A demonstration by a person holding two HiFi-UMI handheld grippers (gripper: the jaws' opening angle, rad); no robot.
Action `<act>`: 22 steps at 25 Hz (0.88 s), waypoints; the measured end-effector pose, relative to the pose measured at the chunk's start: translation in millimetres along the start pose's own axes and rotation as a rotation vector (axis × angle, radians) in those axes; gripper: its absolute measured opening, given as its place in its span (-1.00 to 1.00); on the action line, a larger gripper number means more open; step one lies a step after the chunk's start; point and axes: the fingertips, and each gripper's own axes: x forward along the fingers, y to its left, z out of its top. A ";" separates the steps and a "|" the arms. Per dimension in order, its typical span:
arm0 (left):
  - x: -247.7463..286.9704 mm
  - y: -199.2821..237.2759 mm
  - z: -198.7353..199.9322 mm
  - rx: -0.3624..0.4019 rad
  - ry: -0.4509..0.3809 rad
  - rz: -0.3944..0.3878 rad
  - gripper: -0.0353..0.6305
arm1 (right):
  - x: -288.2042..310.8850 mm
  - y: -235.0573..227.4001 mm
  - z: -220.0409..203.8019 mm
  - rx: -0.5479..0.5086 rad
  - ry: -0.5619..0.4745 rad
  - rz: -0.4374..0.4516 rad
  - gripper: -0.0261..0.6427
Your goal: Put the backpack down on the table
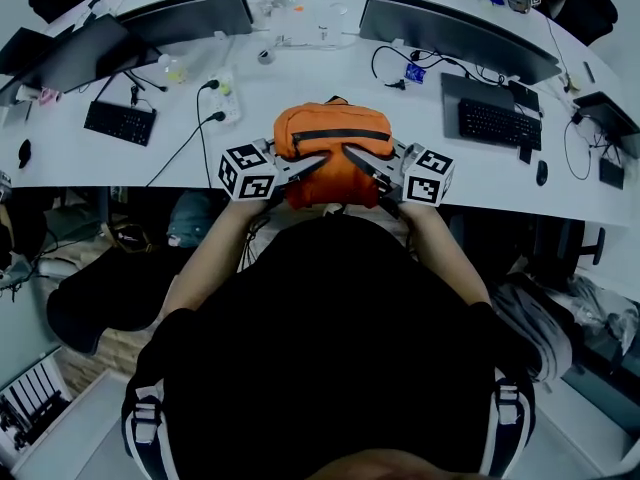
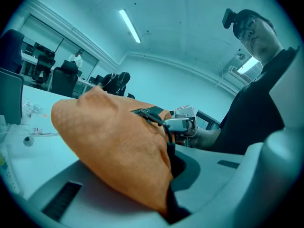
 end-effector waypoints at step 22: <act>35.3 36.8 15.7 -0.019 0.016 0.045 -0.73 | -9.5 -49.7 17.8 0.024 0.024 0.040 -0.78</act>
